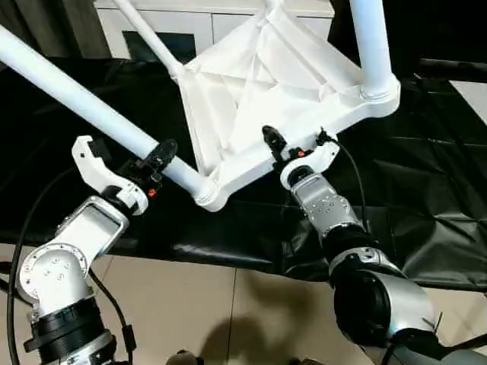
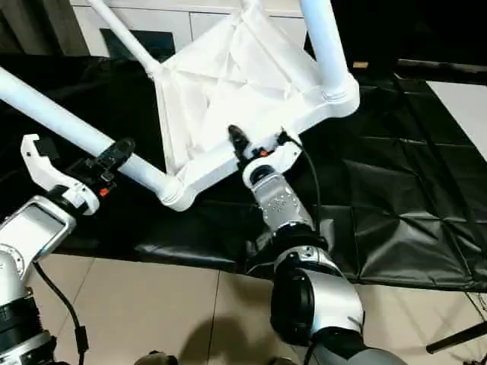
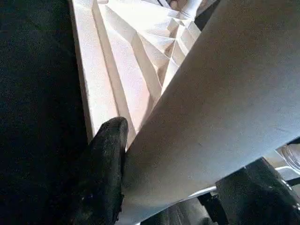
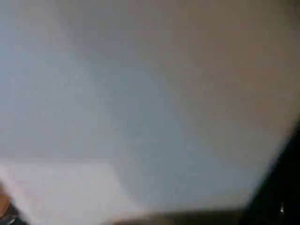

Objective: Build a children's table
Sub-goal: Flip table

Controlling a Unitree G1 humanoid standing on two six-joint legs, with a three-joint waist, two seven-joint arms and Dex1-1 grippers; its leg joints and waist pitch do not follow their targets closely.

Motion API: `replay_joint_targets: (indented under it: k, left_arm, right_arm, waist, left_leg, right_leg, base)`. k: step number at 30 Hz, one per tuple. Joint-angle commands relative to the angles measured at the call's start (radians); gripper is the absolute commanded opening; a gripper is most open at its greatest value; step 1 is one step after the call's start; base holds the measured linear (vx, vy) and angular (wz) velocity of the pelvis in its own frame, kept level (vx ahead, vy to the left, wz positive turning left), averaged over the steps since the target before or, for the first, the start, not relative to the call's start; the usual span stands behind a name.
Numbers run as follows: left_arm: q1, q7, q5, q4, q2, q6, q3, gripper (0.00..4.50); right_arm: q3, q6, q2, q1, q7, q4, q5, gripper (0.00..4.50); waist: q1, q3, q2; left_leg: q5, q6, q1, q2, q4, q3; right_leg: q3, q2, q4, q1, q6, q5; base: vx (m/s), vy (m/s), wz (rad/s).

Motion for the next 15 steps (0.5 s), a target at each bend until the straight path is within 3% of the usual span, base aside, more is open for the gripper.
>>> replay_joint_targets:
  k: [1,10,13,14,15]
  left_arm:
    - [-0.004,-0.047,-0.089,-0.024,-0.014,0.005,-0.005,2.5]
    - [0.002,-0.05,-0.086,-0.019,-0.002,-0.006,-0.017,2.5]
    - [0.009,-0.037,-0.032,-0.024,0.02,-0.019,-0.038,2.5]
    - [0.013,-0.047,-0.039,-0.021,0.026,-0.02,-0.035,3.06]
    - [0.013,-0.047,-0.037,-0.02,0.028,-0.025,-0.032,3.19]
  right_arm:
    - [0.003,-0.008,-0.002,-0.014,-0.001,0.001,-0.003,3.69]
    - [0.013,-0.033,0.001,-0.003,0.007,-0.011,-0.023,2.85]
    - [0.021,-0.045,0.0,0.001,0.003,-0.027,-0.033,2.56]
    - [0.03,-0.054,0.0,0.005,0.001,-0.041,-0.045,2.45]
    - [0.034,-0.058,0.0,0.006,-0.001,-0.047,-0.051,2.43]
  waist:
    - [0.0,-0.095,-0.01]
    - [-0.001,-0.096,-0.009]
    - [0.0,-0.095,-0.009]
    - [0.0,-0.095,-0.009]
    - [-0.001,-0.095,-0.01]
  left_leg:
    - [-0.168,0.034,0.019,-0.025,-0.059,0.024]
    - [-0.168,0.037,0.019,-0.026,-0.056,0.024]
    - [-0.18,0.034,0.02,-0.026,-0.057,0.024]
    - [-0.178,0.032,0.019,-0.026,-0.057,0.023]
    - [-0.175,0.03,0.019,-0.026,-0.056,0.024]
  right_leg:
    - [0.003,0.008,-0.05,0.068,-0.175,-0.142]
    - [0.003,0.009,-0.048,0.069,-0.185,-0.135]
    - [0.003,0.009,-0.049,0.067,-0.181,-0.155]
    - [0.003,0.009,-0.048,0.068,-0.176,-0.156]
    - [0.003,0.009,-0.048,0.067,-0.176,-0.156]
  base:
    - [0.0,0.0,0.0]
    - [0.0,0.0,0.0]
    - [0.0,0.0,0.0]
    - [0.0,0.0,0.0]
    - [0.0,0.0,0.0]
